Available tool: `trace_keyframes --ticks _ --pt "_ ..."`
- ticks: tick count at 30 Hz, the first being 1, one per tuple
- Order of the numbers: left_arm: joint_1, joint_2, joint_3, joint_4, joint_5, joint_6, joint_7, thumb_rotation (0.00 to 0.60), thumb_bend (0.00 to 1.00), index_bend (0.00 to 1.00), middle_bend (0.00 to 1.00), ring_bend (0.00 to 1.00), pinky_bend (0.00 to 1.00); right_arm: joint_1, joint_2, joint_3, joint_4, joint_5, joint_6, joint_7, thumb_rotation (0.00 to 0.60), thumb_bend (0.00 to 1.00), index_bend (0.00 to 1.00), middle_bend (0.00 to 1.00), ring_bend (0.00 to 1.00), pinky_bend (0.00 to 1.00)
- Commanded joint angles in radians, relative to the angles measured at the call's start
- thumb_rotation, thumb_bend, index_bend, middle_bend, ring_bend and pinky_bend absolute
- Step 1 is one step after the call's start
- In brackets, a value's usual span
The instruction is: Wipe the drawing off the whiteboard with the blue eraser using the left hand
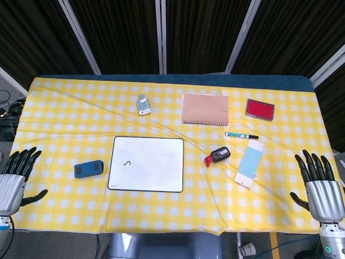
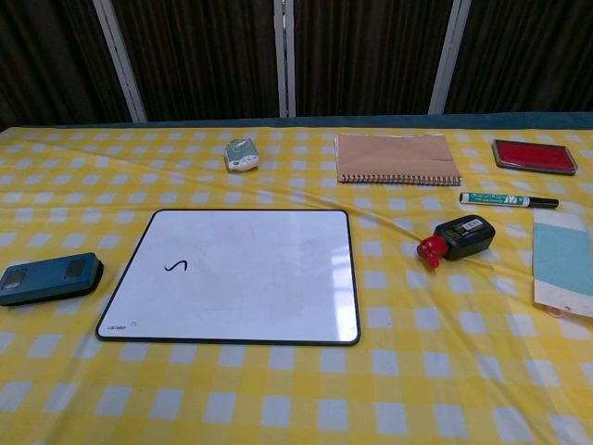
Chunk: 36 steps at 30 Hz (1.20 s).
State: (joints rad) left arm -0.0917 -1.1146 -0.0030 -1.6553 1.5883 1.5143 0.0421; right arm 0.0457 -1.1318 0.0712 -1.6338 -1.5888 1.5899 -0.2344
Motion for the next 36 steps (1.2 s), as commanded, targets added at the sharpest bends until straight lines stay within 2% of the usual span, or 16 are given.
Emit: trace_keyframes --ticks 1,7,11,14,17,20,26,36 --pt "0.000 0.001 0.001 -0.001 0.000 -0.002 -0.001 0.600 0.00 0.00 0.00 0.00 0.00 0.001 0.002 -0.002 0.002 -0.002 -0.002 0.006 0.600 0.00 0.00 0.00 0.00 0.00" --pt "-0.016 0.001 0.002 0.005 -0.015 -0.044 -0.019 0.600 0.00 0.00 0.00 0.00 0.00 0.005 0.009 -0.005 -0.009 -0.003 -0.014 0.017 0.600 0.00 0.00 0.00 0.00 0.00" --pt "-0.081 -0.038 -0.021 0.024 -0.092 -0.178 0.010 0.600 0.00 0.00 0.00 0.00 0.00 0.007 0.013 -0.003 -0.017 -0.001 -0.018 0.017 0.600 0.00 0.00 0.00 0.00 0.00" --pt "-0.142 -0.101 -0.050 0.057 -0.170 -0.288 0.072 0.600 0.03 0.00 0.00 0.00 0.01 0.012 0.015 0.001 -0.016 0.019 -0.034 0.024 0.600 0.00 0.00 0.00 0.00 0.00" --pt "-0.186 -0.143 -0.072 0.071 -0.239 -0.369 0.108 0.600 0.09 0.00 0.00 0.03 0.11 0.017 0.015 0.004 -0.015 0.028 -0.045 0.029 0.600 0.00 0.00 0.00 0.00 0.00" --pt "-0.231 -0.186 -0.095 0.094 -0.299 -0.426 0.171 0.600 0.13 0.05 0.04 0.12 0.21 0.023 0.012 0.004 -0.013 0.030 -0.057 0.027 0.600 0.00 0.00 0.00 0.00 0.00" --pt "-0.284 -0.226 -0.115 0.101 -0.402 -0.487 0.268 0.600 0.19 0.13 0.10 0.18 0.25 0.028 0.007 -0.003 -0.003 0.037 -0.075 0.021 0.600 0.00 0.00 0.00 0.00 0.00" --pt "-0.337 -0.278 -0.113 0.144 -0.483 -0.548 0.298 0.600 0.19 0.18 0.14 0.22 0.32 0.028 0.010 -0.008 -0.003 0.039 -0.079 0.023 0.600 0.00 0.00 0.00 0.00 0.00"
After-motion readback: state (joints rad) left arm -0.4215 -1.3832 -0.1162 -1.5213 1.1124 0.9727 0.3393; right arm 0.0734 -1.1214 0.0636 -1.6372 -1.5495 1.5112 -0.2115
